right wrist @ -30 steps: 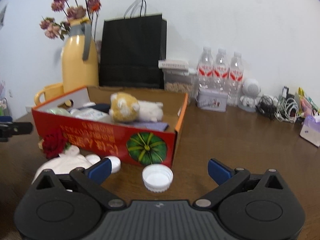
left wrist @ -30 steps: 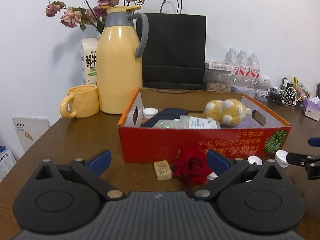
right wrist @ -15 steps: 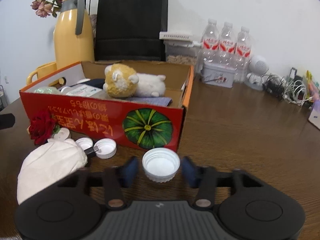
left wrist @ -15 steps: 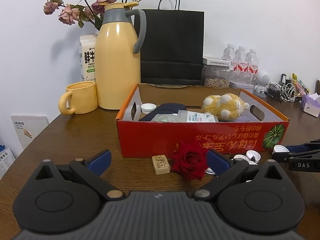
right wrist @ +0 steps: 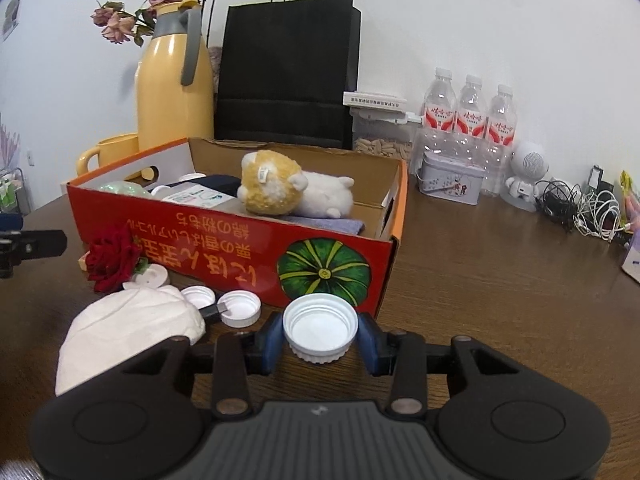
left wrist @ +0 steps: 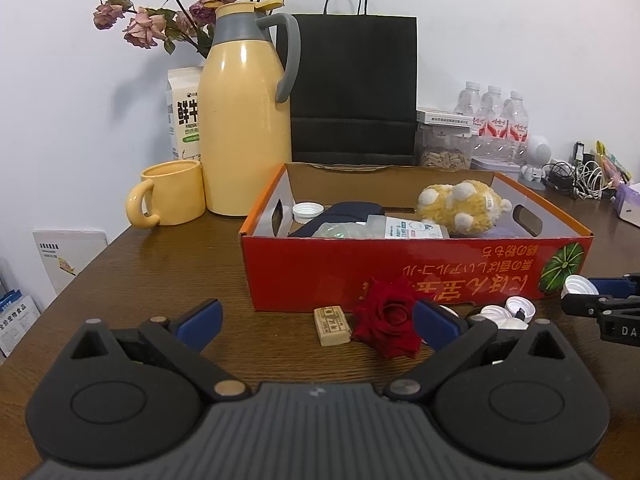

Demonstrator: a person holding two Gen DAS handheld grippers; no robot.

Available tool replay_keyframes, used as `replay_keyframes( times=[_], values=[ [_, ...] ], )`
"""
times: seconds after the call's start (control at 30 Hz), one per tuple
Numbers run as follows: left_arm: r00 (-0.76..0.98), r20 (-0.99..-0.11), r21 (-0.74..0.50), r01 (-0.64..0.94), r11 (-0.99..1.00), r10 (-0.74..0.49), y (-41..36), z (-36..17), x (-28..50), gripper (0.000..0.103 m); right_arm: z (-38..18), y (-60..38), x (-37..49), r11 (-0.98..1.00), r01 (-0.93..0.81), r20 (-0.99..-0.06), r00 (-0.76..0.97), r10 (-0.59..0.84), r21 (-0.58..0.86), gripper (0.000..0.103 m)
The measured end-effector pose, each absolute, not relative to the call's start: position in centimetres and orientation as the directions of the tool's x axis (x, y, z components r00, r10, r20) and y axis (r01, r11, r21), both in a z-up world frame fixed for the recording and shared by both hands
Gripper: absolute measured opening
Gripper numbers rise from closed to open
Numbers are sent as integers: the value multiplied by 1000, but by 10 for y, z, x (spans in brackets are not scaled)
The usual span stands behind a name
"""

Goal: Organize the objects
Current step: 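Grasp the white plastic bag with the left tool while the right tool holds the cap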

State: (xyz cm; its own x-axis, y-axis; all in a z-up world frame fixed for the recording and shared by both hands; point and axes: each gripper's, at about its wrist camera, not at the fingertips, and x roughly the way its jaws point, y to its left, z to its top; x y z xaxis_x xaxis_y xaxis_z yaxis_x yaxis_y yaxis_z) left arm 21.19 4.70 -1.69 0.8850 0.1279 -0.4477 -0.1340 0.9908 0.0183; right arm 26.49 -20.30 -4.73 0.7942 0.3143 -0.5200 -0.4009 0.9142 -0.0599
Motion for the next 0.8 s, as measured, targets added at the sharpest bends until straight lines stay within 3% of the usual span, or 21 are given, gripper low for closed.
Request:
replay_keyframes(
  times=[0.6,0.8],
  values=[
    [834,-551,36,66,997,-35,-27,-38,206,103,-22,-218,235,904,-427,-370,842,394,-10,39],
    [807,-590,55,76,996,-29,-46,-45,220,103,-19,-220,228,893,-450,-347,838,422,1,39]
  ],
)
